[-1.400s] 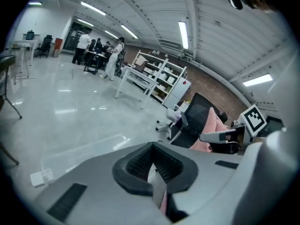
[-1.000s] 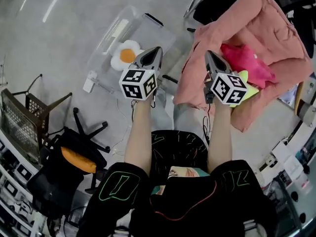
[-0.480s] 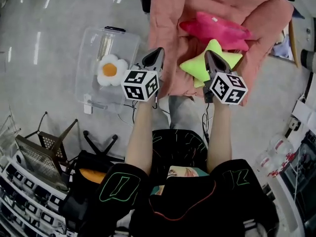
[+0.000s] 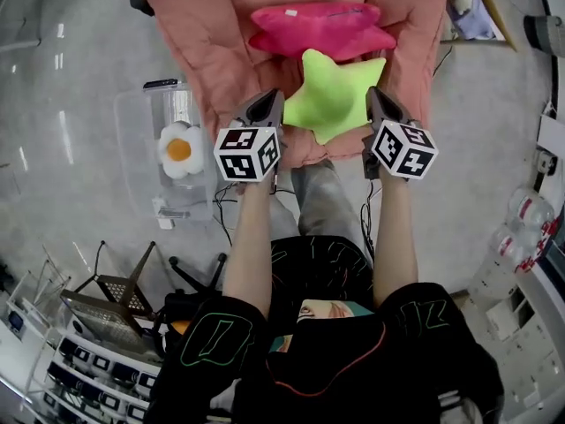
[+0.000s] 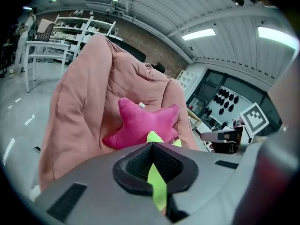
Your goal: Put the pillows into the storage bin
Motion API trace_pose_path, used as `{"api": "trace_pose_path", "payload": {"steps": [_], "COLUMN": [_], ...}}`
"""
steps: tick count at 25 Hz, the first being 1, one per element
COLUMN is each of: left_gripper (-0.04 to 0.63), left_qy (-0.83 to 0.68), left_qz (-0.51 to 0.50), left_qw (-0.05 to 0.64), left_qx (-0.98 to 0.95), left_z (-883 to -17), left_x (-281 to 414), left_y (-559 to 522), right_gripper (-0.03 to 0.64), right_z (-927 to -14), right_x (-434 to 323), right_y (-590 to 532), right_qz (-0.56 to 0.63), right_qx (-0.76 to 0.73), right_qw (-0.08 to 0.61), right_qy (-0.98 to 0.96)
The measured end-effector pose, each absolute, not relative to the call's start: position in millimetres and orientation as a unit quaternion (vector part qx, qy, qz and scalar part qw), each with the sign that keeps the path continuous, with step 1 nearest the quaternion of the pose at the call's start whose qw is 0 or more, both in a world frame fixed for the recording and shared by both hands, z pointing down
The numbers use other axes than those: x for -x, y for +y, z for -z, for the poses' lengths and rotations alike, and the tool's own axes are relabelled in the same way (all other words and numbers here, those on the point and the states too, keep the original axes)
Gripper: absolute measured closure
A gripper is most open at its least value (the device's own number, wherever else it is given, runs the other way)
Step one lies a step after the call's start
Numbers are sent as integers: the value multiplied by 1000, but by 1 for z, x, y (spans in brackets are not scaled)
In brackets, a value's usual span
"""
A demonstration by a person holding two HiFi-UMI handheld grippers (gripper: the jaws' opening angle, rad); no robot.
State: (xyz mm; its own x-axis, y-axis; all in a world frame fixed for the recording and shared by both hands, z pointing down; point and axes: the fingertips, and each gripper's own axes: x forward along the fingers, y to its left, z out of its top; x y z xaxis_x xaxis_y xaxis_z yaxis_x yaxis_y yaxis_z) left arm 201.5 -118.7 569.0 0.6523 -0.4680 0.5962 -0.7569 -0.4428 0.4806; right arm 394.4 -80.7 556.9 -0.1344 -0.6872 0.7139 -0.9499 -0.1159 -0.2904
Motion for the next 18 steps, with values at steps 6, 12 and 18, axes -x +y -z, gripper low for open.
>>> {"api": "trace_pose_path", "payload": {"steps": [6, 12, 18], "left_gripper": [600, 438, 286], "left_qy": [-374, -363, -364], "left_qz": [-224, -240, -244], "left_qw": [372, 388, 419], "left_qx": [-820, -812, -795], "left_z": [-595, -626, -659], "left_x": [-237, -273, -288], "left_y": [-120, -127, -130], "right_gripper": [612, 460, 387], "right_z": [-590, -638, -684], "right_x": [-436, -464, -474], "right_y": [-76, -86, -93], "right_qz": [-416, -462, -504], "right_qx": [-637, -617, -600], "right_qw": [169, 155, 145], "right_qy": [-627, -618, -604]}}
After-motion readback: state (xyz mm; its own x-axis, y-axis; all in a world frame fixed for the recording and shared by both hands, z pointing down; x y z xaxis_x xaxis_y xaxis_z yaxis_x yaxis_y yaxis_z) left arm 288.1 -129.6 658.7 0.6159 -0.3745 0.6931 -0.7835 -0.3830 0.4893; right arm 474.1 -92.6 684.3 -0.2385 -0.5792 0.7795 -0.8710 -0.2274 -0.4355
